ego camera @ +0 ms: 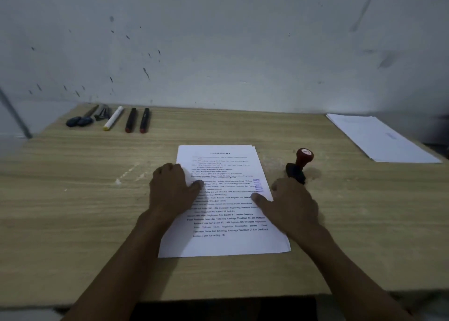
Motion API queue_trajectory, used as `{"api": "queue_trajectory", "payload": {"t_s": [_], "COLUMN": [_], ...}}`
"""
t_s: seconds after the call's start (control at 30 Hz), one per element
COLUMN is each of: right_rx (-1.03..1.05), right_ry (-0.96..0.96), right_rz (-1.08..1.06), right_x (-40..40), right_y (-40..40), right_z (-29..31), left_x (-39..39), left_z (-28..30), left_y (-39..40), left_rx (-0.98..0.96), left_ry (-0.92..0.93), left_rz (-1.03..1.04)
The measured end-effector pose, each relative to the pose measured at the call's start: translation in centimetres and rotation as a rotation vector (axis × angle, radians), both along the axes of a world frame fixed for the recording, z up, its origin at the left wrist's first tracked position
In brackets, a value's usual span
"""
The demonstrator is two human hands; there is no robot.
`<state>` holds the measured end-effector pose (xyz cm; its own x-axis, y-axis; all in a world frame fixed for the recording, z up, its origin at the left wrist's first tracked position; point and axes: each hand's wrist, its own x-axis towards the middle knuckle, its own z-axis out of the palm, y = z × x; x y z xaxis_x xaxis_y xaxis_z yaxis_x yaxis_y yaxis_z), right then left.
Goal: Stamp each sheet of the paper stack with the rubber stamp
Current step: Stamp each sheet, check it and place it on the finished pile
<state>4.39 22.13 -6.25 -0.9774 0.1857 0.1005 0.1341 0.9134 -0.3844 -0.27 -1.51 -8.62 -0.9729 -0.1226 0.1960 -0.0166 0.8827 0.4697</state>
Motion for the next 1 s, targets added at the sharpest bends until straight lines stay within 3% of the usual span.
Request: {"api": "queue_trajectory", "payload": {"t_s": [0.13, 0.4, 0.63, 0.83, 1.0], "right_rx": [-0.057, -0.45, -0.332, -0.246, -0.195], "right_ry": [0.061, 0.173, 0.245, 0.303, 0.457], "right_rz": [-0.039, -0.147, -0.126, -0.129, -0.138], "right_x": [0.2, -0.4, -0.7, -0.8, 0.1], "right_y": [-0.9, -0.8, -0.9, -0.5, -0.5], "right_z": [-0.4, 0.0, -1.3, -1.1, -0.3], "left_x": [0.9, 1.2, 1.7, 1.6, 1.9], "left_z": [-1.1, -1.2, -0.6, -0.1, 0.1], "left_y": [0.1, -0.1, 0.0, -0.5, -0.2], "left_rx": [-0.037, -0.021, 0.039, 0.32, 0.389], "left_ry": [0.035, 0.073, 0.085, 0.079, 0.117], "left_rz": [0.004, 0.016, 0.004, 0.064, 0.092]}}
